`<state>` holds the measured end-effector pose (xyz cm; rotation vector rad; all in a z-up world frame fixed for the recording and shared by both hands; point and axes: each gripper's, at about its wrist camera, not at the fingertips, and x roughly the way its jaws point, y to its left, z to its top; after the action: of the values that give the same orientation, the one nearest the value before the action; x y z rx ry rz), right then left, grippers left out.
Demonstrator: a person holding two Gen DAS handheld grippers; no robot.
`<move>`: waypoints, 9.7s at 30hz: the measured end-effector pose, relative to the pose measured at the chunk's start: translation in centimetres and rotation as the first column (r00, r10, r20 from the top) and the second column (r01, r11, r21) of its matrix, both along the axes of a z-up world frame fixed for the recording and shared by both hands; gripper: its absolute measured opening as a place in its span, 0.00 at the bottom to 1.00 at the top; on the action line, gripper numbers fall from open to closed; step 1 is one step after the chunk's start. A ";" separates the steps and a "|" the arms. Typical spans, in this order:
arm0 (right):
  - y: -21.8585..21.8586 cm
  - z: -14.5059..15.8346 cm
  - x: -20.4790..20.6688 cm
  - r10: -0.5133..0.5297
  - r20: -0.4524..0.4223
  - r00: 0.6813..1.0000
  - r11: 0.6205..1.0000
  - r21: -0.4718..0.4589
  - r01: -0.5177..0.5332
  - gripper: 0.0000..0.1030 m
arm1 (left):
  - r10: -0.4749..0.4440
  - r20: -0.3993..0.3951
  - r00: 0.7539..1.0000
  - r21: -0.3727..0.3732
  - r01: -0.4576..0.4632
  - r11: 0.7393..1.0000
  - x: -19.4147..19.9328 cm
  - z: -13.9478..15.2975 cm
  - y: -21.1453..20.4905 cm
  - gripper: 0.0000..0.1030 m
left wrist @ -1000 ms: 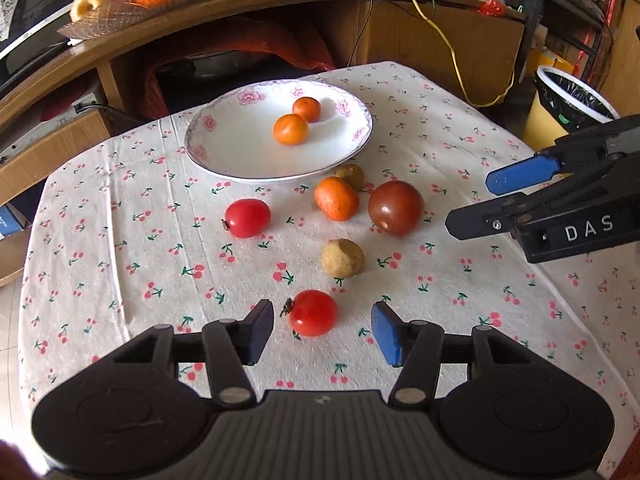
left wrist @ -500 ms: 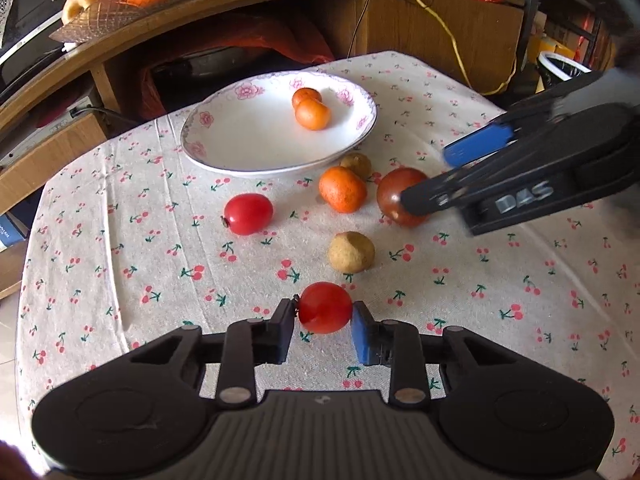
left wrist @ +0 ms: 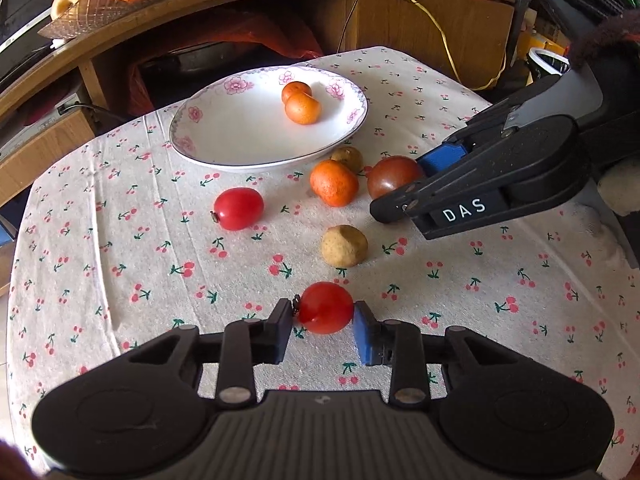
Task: Organize fruits
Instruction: 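Grasp a red cherry tomato with the left tool while the right tool grasps the dark red tomato, then carry both tomatoes over the white bowl and open both tools to drop them, then grasp a small brown potato with the left tool while the right tool grasps the orange, then carry the potato and orange over the bowl and open both tools, then grasp a red tomato with the left tool while the right tool grasps a brown kiwi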
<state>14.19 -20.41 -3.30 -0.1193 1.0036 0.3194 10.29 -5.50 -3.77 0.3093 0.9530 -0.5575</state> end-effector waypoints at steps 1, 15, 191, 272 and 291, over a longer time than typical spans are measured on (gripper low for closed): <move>0.1 0.0 0.0 0.002 -0.002 1.000 1.000 -0.010 -0.002 0.33 | -0.003 0.000 1.000 0.001 0.003 1.000 0.0 0.0 0.0 0.40; -0.2 0.3 -2.0 0.052 -0.023 0.998 0.998 -0.022 -0.053 0.43 | 0.001 0.031 1.000 0.017 -0.002 1.000 0.2 -0.2 0.0 0.54; -2.2 1.0 -5.9 -0.112 -0.016 0.994 0.992 -0.061 0.110 0.23 | -0.006 0.024 1.000 0.045 0.005 0.999 -0.5 0.9 -2.7 0.36; -2.7 4.4 6.1 -0.215 0.169 0.962 0.972 0.131 0.194 0.31 | 0.196 0.117 0.974 -0.090 -0.187 0.978 11.1 2.9 -0.8 0.37; -0.8 -0.4 2.1 -0.041 0.056 0.998 0.998 0.055 0.038 0.32 | 0.043 0.058 0.997 -0.045 -0.040 0.998 6.2 0.6 1.1 0.49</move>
<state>16.28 -21.18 -3.71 -0.0592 0.9390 0.3054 16.52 -4.38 -3.22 0.2645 0.8871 -0.5283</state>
